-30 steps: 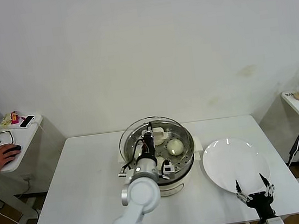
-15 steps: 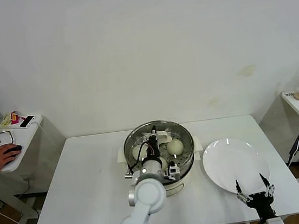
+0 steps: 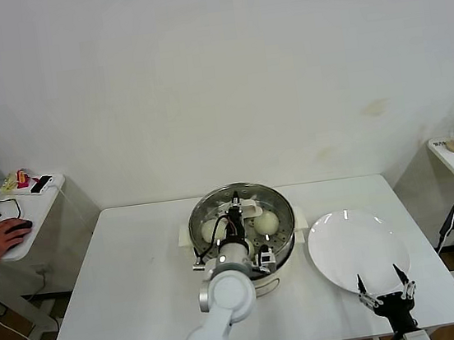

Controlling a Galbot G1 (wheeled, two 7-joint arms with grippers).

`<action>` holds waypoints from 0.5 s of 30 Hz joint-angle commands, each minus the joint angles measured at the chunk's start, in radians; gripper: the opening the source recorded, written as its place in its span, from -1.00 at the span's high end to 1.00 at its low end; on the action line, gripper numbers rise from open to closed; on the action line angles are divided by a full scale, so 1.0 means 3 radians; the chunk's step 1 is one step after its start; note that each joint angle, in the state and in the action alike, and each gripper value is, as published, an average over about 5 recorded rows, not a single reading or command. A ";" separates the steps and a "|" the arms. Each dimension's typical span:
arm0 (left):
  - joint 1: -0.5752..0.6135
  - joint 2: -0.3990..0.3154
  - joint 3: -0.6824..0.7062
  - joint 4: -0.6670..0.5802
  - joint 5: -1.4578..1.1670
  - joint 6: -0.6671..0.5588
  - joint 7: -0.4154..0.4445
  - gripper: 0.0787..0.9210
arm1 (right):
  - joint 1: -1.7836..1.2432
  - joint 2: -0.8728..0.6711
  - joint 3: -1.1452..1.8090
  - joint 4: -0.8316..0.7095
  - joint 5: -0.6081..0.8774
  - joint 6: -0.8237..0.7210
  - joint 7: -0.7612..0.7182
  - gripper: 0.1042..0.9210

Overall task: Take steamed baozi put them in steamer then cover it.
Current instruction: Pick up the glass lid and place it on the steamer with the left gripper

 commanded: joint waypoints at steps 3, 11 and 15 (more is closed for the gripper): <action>0.0060 -0.0022 0.0001 -0.0091 -0.0027 -0.0001 -0.0028 0.79 | 0.0001 -0.0001 -0.0012 -0.0004 -0.0012 -0.0002 -0.0003 -0.76; 0.0308 0.0099 0.0031 -0.0510 -0.0127 -0.0031 -0.0077 0.27 | -0.0009 0.0007 -0.0023 0.0001 -0.0034 -0.0003 -0.0003 -0.76; 0.0553 0.0239 0.0029 -0.0772 -0.0296 -0.0088 -0.0208 0.00 | -0.0025 0.0006 -0.0026 0.0003 -0.0038 0.0000 -0.0002 -0.76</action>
